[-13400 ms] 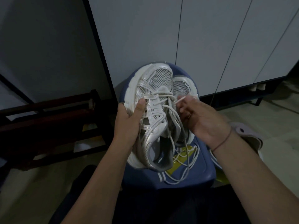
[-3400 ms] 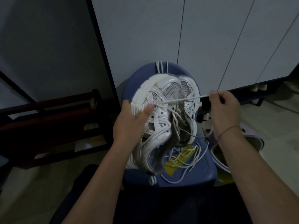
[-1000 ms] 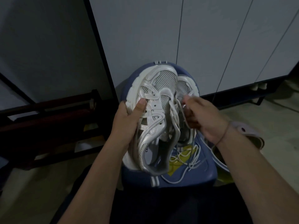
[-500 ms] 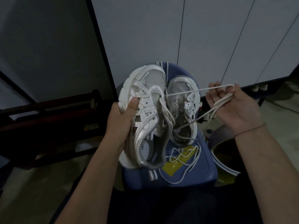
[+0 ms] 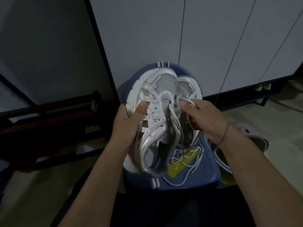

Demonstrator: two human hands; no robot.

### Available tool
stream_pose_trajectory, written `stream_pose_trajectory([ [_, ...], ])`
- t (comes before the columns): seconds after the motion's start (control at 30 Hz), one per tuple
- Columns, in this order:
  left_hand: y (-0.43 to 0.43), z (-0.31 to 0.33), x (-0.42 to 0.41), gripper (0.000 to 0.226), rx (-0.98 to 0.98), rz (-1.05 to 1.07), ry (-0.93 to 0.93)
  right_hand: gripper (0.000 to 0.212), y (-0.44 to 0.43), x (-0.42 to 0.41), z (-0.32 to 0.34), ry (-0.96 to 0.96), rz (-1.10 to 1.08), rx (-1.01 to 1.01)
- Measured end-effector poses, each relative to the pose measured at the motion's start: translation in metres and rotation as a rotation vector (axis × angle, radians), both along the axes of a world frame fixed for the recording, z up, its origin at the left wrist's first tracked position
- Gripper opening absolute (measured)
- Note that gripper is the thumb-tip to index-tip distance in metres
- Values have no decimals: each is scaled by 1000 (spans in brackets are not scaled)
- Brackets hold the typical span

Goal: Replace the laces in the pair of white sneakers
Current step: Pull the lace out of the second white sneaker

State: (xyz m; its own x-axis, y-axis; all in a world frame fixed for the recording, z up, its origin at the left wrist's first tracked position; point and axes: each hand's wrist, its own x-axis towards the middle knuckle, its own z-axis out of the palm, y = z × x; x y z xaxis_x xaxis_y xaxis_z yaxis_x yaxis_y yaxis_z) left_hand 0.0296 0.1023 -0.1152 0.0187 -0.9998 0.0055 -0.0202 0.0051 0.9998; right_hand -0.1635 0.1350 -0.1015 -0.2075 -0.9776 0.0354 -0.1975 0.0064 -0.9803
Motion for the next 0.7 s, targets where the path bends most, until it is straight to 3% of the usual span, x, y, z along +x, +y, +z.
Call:
stream_pose_trajectory([
  [0.23,-3,0,2,34,10,17,43,53,-7,-45,10,-1111,-130,-134],
  [0.33,-5,-2,3,40,13,29,23,47,-3,-60,11,-1309,-162,-172],
  [0.4,-4,-2,2,40,19,24,26,34,-4,-57,9,-1267,-85,-123],
  [0.43,-3,-1,1,39,19,18,30,34,-5,-54,7,-1159,-64,-67],
  [0.6,0,0,-2,42,4,-2,29,26,-2,-10,0,-269,-44,49],
  [0.7,1,1,-1,41,0,-3,3,28,1,1,-3,5,-22,10],
])
